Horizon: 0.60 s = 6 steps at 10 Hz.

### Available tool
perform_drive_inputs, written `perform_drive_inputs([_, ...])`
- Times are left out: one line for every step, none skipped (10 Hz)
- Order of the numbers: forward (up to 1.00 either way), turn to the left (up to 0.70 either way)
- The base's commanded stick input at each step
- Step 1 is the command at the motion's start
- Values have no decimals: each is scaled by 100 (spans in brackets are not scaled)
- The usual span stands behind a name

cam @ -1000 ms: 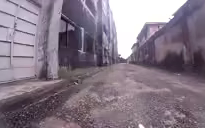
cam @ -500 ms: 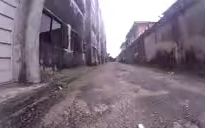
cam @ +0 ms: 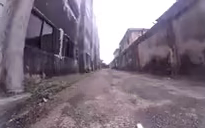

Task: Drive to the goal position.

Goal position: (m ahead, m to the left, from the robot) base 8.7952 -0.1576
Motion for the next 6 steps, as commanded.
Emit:
perform_drive_inputs([70,-35])
perform_drive_inputs([70,-35])
perform_drive_inputs([70,-35])
perform_drive_inputs([70,-35])
perform_drive_inputs([70,-35])
perform_drive_inputs([70,-35])
